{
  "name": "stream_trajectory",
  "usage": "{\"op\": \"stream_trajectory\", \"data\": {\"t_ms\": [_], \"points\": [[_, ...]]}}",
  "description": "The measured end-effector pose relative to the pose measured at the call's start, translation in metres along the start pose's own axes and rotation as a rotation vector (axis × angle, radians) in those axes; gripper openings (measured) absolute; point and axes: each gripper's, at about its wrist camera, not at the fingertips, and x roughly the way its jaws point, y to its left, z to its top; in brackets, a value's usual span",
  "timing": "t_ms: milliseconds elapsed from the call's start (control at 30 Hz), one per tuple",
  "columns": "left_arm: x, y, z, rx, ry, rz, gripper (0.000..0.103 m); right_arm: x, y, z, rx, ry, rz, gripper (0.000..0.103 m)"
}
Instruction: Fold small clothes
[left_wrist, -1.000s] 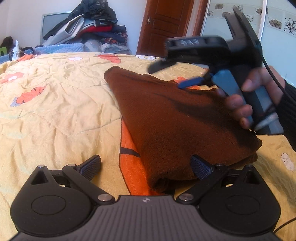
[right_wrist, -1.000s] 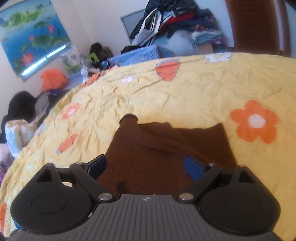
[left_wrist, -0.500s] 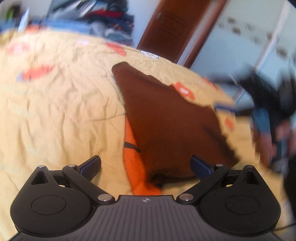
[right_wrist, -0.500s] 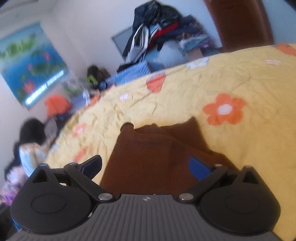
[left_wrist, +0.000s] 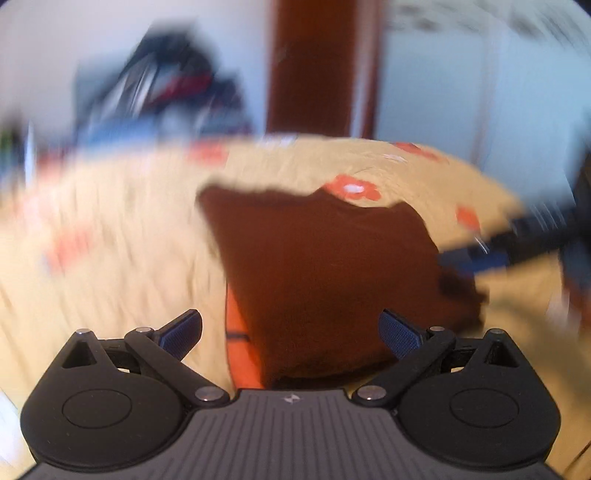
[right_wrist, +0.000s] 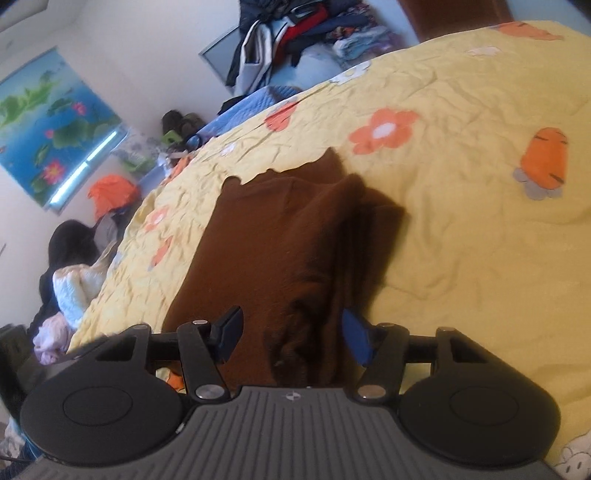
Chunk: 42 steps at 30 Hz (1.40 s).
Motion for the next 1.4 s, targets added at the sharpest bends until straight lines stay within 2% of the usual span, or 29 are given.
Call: {"op": "stream_trajectory", "data": {"t_ms": [67, 133, 267, 333, 400, 467, 533, 600, 633, 667, 733, 867, 933, 1000, 1033, 1100, 1200, 1267, 1333, 1400], "points": [[-0.002, -0.021, -0.010, 0.150, -0.004, 0.070, 0.103, 0.007, 0.000, 0.003, -0.004, 0.023, -0.009, 0.062], [0.003, -0.024, -0.018, 0.185, 0.037, 0.092, 0.102, 0.013, 0.000, 0.004, -0.005, 0.038, -0.016, 0.062], [0.007, -0.009, -0.016, 0.083, 0.068, 0.091, 0.102, 0.013, 0.005, 0.003, -0.032, 0.054, 0.009, 0.057], [0.007, -0.002, -0.011, 0.050, 0.067, 0.083, 0.100, 0.015, 0.006, 0.002, -0.049, 0.067, -0.009, 0.057], [0.010, -0.003, -0.012, 0.079, 0.081, 0.088, 0.089, 0.016, 0.003, 0.001, -0.041, 0.076, -0.010, 0.057], [0.013, -0.005, -0.014, 0.109, 0.107, 0.090, 0.073, 0.016, 0.002, 0.001, -0.028, 0.074, -0.004, 0.055], [0.014, -0.007, -0.018, 0.108, 0.120, 0.089, 0.071, 0.017, 0.002, 0.002, -0.035, 0.078, -0.008, 0.048], [0.014, -0.006, -0.019, 0.097, 0.116, 0.085, 0.069, 0.019, 0.003, 0.001, -0.058, 0.089, -0.022, 0.035], [0.016, -0.006, -0.018, 0.096, 0.113, 0.084, 0.064, 0.020, 0.003, 0.001, -0.066, 0.091, -0.022, 0.033], [0.016, -0.007, -0.017, 0.096, 0.106, 0.079, 0.044, 0.019, 0.002, 0.002, -0.067, 0.092, -0.017, 0.030], [0.017, -0.009, -0.015, 0.090, 0.094, 0.055, 0.014, 0.017, 0.003, 0.004, -0.071, 0.088, -0.001, 0.026], [0.008, 0.001, -0.011, 0.034, 0.053, 0.105, 0.009, 0.001, 0.013, 0.007, -0.103, 0.064, 0.004, 0.022], [0.009, 0.011, -0.017, 0.010, 0.094, 0.081, 0.009, -0.005, 0.008, 0.002, -0.106, 0.076, -0.005, 0.022], [0.015, 0.007, -0.025, 0.038, 0.118, 0.100, 0.009, 0.008, 0.001, -0.012, -0.112, 0.132, -0.034, 0.019], [0.015, 0.001, -0.026, 0.066, 0.104, 0.118, 0.009, 0.012, -0.001, -0.019, -0.130, 0.122, -0.025, 0.018], [0.015, -0.004, -0.024, 0.069, 0.106, 0.127, 0.009, 0.010, -0.003, -0.017, -0.094, 0.096, -0.012, 0.020], [0.016, 0.000, -0.024, 0.037, 0.114, 0.121, 0.012, -0.005, -0.004, -0.001, -0.036, 0.049, 0.026, 0.056], [0.015, 0.001, -0.026, 0.022, 0.109, 0.122, 0.012, -0.020, 0.001, 0.013, -0.058, -0.052, -0.010, 0.067], [0.016, -0.003, -0.026, 0.023, 0.107, 0.136, 0.012, -0.025, 0.002, 0.033, -0.035, -0.125, -0.006, 0.067], [0.016, -0.007, -0.026, 0.030, 0.107, 0.152, 0.012, -0.015, 0.009, 0.053, -0.037, -0.142, 0.026, 0.067]]}}
